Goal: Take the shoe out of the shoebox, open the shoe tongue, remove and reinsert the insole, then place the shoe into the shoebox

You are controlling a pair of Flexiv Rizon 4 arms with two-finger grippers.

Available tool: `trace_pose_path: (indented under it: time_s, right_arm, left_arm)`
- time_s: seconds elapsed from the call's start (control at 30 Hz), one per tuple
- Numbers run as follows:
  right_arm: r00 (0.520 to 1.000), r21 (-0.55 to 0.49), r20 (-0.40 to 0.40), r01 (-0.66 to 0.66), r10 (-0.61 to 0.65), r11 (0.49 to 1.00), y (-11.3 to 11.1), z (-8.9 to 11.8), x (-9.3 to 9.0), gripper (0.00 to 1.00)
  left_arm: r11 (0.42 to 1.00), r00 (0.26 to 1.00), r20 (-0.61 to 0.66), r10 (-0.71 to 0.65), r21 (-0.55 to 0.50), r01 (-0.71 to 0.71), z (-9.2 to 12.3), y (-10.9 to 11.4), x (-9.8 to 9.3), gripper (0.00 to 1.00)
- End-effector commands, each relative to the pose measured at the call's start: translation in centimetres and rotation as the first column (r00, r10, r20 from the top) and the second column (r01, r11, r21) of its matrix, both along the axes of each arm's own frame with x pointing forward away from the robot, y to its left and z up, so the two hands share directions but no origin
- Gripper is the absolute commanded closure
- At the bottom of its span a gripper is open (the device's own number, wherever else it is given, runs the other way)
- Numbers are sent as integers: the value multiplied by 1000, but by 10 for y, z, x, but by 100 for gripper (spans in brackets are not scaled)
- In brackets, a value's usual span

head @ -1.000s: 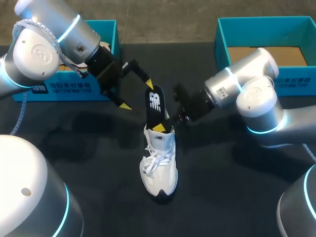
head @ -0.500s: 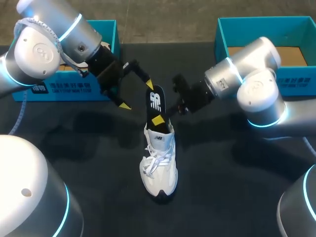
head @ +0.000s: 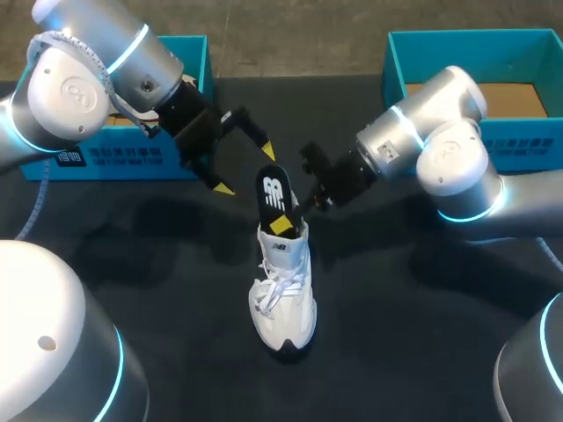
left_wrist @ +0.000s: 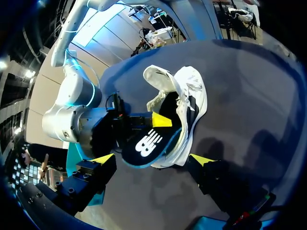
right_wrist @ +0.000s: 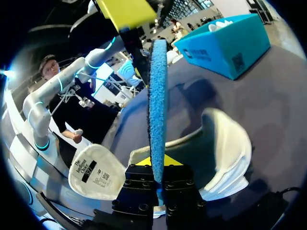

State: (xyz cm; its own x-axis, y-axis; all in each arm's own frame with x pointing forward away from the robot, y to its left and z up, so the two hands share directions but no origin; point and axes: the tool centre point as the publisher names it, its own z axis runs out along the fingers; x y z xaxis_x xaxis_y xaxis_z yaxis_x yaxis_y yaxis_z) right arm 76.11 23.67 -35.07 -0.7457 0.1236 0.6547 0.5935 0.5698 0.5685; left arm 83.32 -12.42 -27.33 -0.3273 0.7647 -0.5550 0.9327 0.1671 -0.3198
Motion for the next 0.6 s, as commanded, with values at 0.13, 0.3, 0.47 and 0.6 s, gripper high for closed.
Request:
trace_pose_path:
  time_s: [0.13,0.3,0.47,0.6]
  right_arm:
    - [1000,-11,-24,18,-19,1000,2,-8,-14,100]
    - [1000,-17,-3,20,-20,1000,4,-3,-11,76]
    - [999,-20,45,25,-24,999,3,9,-2,67]
    - [998,-21,69,17,-16,1000,3,14,6,69]
  left_arm:
    - [1000,1000,-3,-3,3,3,-2,-2,0,0]
    - [1000,1000,-6,-8,4,8,-4,-3,1,0]
    - [1000,1000,-6,-9,3,9,-4,-2,1,0]
    - [1000,1000,-5,-7,3,7,-4,-1,-1,0]
